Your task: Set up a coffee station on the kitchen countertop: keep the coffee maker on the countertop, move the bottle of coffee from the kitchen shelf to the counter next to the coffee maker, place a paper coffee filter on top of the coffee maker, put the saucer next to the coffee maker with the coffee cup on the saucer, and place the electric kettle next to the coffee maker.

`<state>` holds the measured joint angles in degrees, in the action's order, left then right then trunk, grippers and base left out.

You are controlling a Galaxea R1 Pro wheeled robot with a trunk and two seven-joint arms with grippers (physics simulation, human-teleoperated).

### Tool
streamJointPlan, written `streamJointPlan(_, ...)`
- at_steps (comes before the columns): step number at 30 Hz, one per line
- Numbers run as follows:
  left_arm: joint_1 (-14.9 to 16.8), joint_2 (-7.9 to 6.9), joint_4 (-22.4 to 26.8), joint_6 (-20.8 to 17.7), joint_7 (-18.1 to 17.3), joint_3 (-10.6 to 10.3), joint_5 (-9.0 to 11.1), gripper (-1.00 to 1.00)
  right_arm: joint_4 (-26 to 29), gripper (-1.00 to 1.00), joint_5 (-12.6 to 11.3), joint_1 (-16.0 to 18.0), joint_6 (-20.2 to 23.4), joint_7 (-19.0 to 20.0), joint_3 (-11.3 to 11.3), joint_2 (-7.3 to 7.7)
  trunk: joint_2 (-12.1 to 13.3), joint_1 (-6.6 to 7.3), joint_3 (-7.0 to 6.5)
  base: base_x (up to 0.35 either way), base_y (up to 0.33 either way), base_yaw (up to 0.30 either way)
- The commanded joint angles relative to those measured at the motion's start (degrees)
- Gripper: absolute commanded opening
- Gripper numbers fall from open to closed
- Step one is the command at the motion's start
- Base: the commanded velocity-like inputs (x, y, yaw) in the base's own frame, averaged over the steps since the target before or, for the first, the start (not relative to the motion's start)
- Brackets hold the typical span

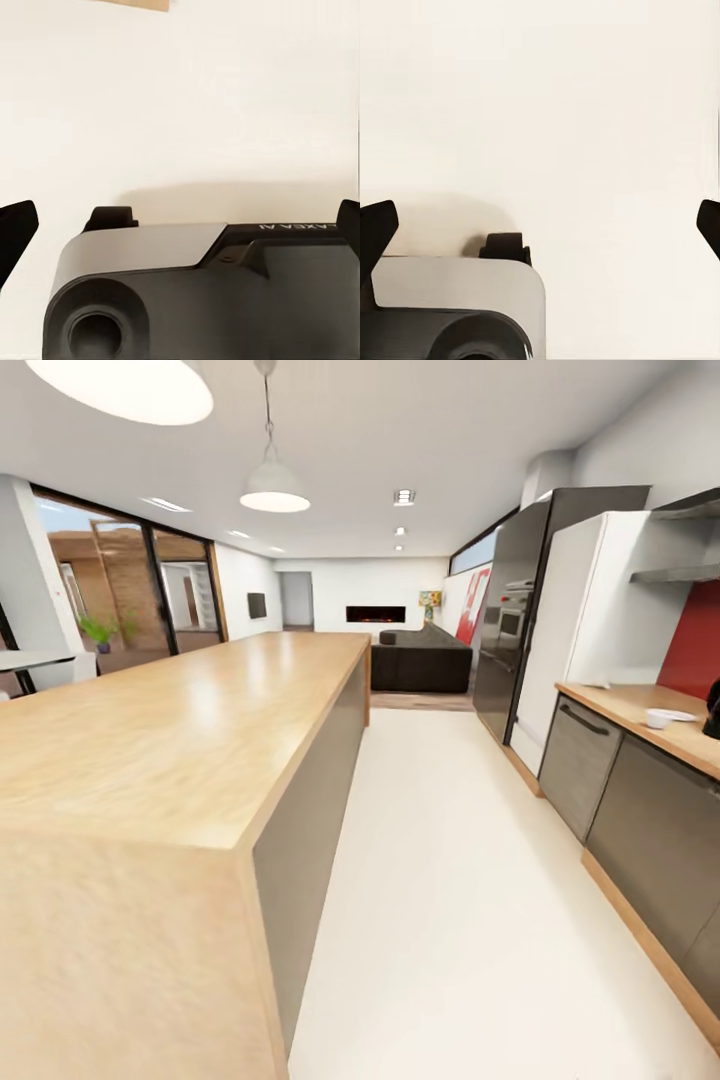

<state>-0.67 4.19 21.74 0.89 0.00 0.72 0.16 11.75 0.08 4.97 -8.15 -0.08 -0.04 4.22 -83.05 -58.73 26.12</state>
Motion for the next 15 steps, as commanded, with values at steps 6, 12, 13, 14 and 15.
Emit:
streamJointPlan(6, 0.0, 0.03, 0.1, 0.1, 0.0, 0.1, 0.0, 1.0, -0.1, 1.0, 0.0, 0.0, -0.2, 0.0, 0.0, 0.0, 0.0, 0.0, -0.12, 0.0, 0.0, -0.249)
streamJointPlan(12, 0.0, 0.03, 0.1, 0.1, 0.0, 0.1, 0.0, 1.0, -0.1, 1.0, 0.0, 0.0, -0.2, 0.0, 0.0, 0.0, 0.0, 0.0, -0.3, 0.0, 0.0, -0.249)
streamJointPlan(13, 0.0, 0.03, 0.1, 0.1, 0.0, 0.1, 0.0, 1.0, -0.1, 1.0, 0.0, 0.0, -0.2, 0.0, 0.0, 0.0, 0.0, 0.0, -0.33, 0.0, 0.0, -0.249)
streamJointPlan(14, 0.0, 0.03, 0.1, 0.1, 0.0, 0.1, 0.0, 1.0, -0.1, 1.0, 0.1, 0.0, -0.2, 0.0, 0.0, 0.0, 0.0, 0.0, -0.36, 0.0, 0.0, -0.249)
streamJointPlan(15, 0.0, 0.03, 0.1, 0.1, 0.0, 0.1, 0.0, 1.0, -0.1, 1.0, 0.1, 0.0, -0.2, 0.0, 0.0, 0.0, 0.0, 0.0, -0.39, 0.0, 0.0, -0.249)
